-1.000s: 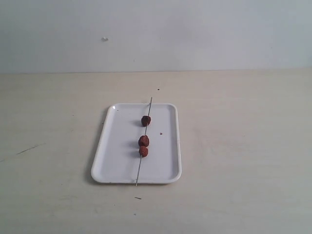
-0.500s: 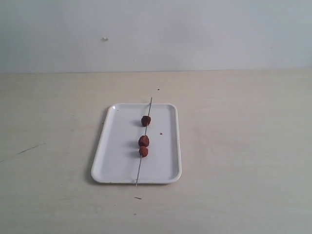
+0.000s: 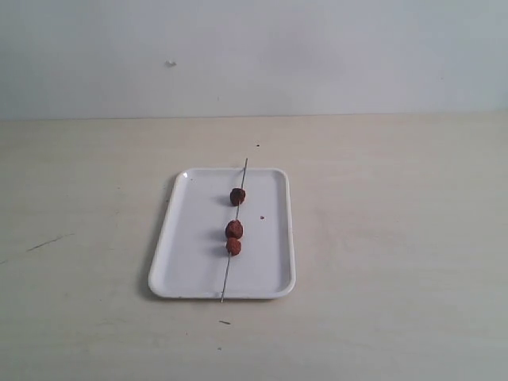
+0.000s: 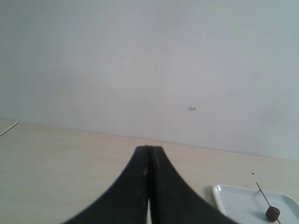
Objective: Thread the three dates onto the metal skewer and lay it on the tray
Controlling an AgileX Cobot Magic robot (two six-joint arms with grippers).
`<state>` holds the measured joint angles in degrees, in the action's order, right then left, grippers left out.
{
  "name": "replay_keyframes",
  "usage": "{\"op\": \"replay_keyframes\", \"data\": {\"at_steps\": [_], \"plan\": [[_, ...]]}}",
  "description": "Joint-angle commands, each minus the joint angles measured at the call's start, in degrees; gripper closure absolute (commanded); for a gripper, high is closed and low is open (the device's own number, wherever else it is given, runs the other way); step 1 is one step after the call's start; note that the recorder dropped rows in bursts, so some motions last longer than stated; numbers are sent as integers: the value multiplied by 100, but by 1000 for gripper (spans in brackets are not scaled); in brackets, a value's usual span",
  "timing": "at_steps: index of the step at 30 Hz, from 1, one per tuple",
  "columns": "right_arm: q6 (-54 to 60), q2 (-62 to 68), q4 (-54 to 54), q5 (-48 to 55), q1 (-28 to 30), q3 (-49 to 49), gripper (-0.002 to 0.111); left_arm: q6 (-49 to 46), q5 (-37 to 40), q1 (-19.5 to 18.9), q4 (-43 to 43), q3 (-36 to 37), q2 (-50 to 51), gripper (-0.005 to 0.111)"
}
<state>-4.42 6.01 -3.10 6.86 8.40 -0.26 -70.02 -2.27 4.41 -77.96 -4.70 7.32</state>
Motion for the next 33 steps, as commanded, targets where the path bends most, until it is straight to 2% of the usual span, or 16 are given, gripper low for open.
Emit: {"op": "replay_keyframes", "data": {"at_steps": [1,6,8,9,12,14,16,18,21,26,33], "plan": [[-22,3,47,26,26,26,108,-21,25,19,-17,8,-25,107],[-22,3,47,26,26,26,108,-21,37,19,108,8,-25,107],[-22,3,47,26,26,26,108,556,193,5,629,8,-25,107],[-22,3,47,26,26,26,108,1244,227,-46,1192,8,-38,107],[-22,3,47,26,26,26,108,4296,227,-303,3576,8,-77,107],[-22,3,47,26,26,26,108,5677,415,-485,5205,8,-77,107],[-22,3,47,26,26,26,108,6703,821,-638,6761,8,-77,107],[-22,3,23,26,26,26,108,7377,1289,-745,7601,8,-77,107],[-22,3,23,26,26,26,108,7996,1867,-793,8197,16,-77,107],[-22,3,23,26,26,26,108,8030,2376,-793,8678,16,-77,107],[-22,3,23,26,26,26,108,8030,2158,-793,8807,356,-91,107]]}}
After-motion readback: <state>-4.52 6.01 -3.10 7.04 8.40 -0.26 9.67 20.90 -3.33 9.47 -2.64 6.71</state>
